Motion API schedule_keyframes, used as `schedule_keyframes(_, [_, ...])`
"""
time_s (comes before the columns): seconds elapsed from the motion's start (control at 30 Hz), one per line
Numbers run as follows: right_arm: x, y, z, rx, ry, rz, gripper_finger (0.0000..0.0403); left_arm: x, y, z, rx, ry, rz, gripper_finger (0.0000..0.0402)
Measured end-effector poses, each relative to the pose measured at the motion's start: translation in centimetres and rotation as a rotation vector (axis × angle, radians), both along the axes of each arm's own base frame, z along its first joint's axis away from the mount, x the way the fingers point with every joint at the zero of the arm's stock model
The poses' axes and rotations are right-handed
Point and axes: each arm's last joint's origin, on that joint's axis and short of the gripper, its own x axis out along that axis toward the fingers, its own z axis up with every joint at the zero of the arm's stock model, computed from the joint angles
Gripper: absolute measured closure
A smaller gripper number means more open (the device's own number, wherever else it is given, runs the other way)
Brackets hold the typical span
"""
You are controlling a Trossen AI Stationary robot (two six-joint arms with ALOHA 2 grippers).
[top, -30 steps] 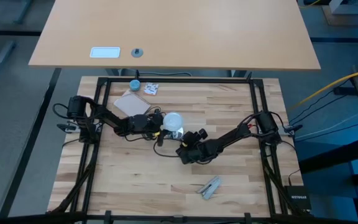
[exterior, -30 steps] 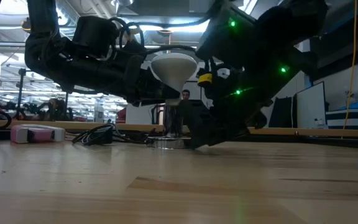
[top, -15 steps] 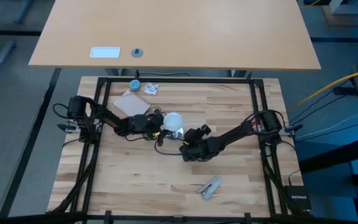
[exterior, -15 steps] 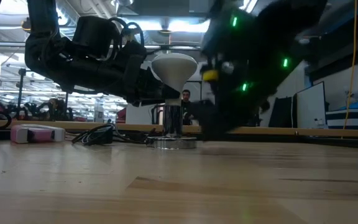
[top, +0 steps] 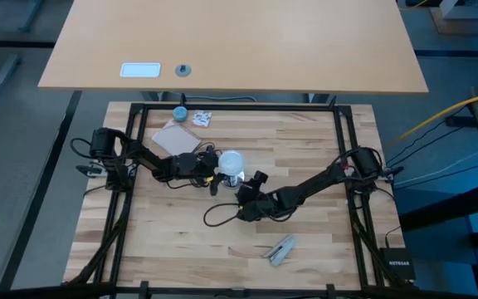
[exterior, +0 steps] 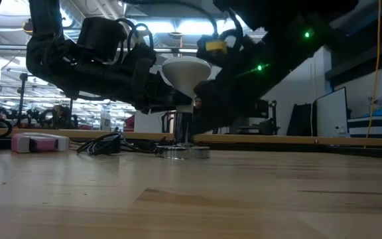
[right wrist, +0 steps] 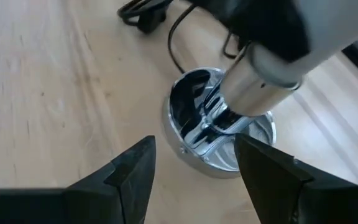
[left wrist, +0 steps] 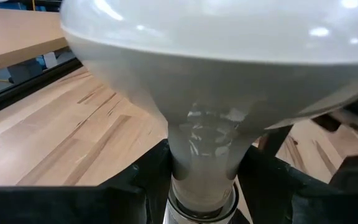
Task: Screw lightbulb
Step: Insert the light bulb into the lamp
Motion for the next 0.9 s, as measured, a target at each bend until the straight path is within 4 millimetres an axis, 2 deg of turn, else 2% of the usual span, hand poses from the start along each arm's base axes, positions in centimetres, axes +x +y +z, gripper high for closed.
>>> schedule_keyframes(0.3, [0.6,-0.3,-2.1,0.009,-0.062,-0.097,0.0178,0.0,0.0,0.0,0.000,-0.002,0.000,0.0245])
schedule_keyframes(0.53, [0.8,-0.8,-2.3,0.047,-0.023,-0.052,0.0178,0.0,0.0,0.0,0.000,-0.002,0.000,0.0245])
schedule_keyframes(0.7, [0.7,-1.5,-2.4,0.021,-0.001,-0.082,0.0178,0.0,0.0,0.0,0.000,-0.002,0.001,0.0245])
schedule_keyframes(0.9, [0.5,-2.4,-2.7,0.081,0.010,-0.155,0.0178,0.0,0.0,0.0,0.001,-0.002,0.003,0.0245])
